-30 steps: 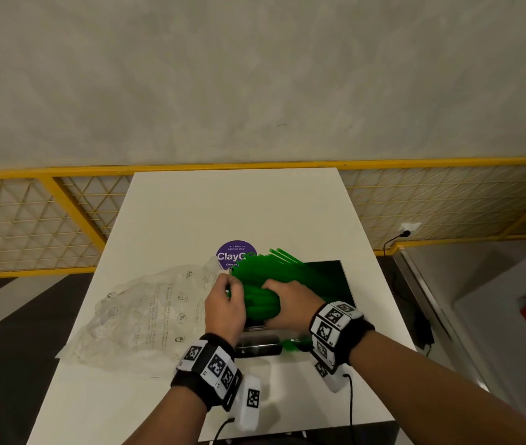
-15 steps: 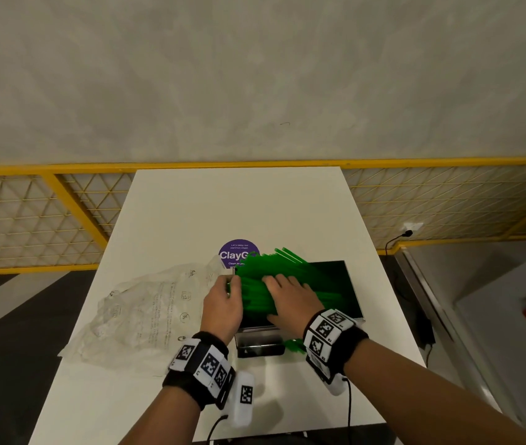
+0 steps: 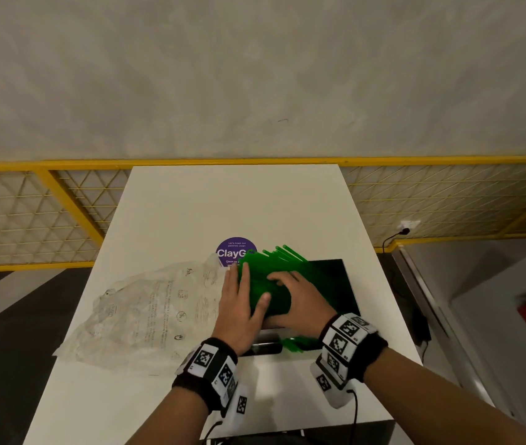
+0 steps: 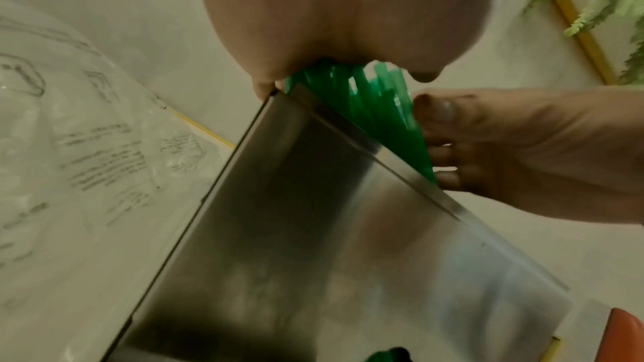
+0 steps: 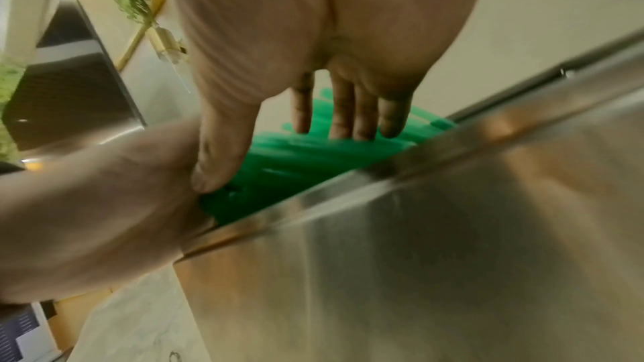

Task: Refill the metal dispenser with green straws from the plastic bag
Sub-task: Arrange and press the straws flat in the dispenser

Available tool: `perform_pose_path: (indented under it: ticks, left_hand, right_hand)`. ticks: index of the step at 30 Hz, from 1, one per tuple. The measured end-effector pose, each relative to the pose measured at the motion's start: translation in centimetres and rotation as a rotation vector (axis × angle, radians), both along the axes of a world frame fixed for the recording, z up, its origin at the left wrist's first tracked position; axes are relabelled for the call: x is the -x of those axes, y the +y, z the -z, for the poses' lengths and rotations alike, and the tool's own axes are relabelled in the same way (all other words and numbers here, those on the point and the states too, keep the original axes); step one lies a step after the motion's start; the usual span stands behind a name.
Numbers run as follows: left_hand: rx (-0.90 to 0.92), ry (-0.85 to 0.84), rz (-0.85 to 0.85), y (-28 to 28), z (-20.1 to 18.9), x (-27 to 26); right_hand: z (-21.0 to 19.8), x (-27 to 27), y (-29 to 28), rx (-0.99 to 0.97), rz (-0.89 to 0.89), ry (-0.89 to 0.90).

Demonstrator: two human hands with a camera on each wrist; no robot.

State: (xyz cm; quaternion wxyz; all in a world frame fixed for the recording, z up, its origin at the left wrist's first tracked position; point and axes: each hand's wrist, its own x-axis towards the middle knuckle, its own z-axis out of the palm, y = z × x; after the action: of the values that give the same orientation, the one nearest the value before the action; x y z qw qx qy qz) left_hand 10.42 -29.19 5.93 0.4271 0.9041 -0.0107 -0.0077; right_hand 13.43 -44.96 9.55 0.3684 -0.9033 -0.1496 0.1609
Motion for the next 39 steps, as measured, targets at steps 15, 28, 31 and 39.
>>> perform_pose_path:
  ticks: [15,28,31,39]
  left_hand:
    - [0.561,0.034,-0.248,-0.3,-3.7,-2.1]
    - [0.178,-0.042,-0.215,-1.2,-1.5,-1.8]
    - [0.176,-0.063,-0.275,-1.2,-1.3,-2.2]
    - [0.308,-0.058,-0.302,-1.0,-1.4,-2.2]
  right_hand:
    - [1.4,-1.2,-1.2,0.381,-0.203,0.03]
    - [2.2,-3.9,-2.6,0.496,-0.135,0.104]
    - [2.4,-4.5,-1.9,0.567,-0.134,0.086]
    - [2.1,-5.0,-1.8,0.51,-0.161,0.077]
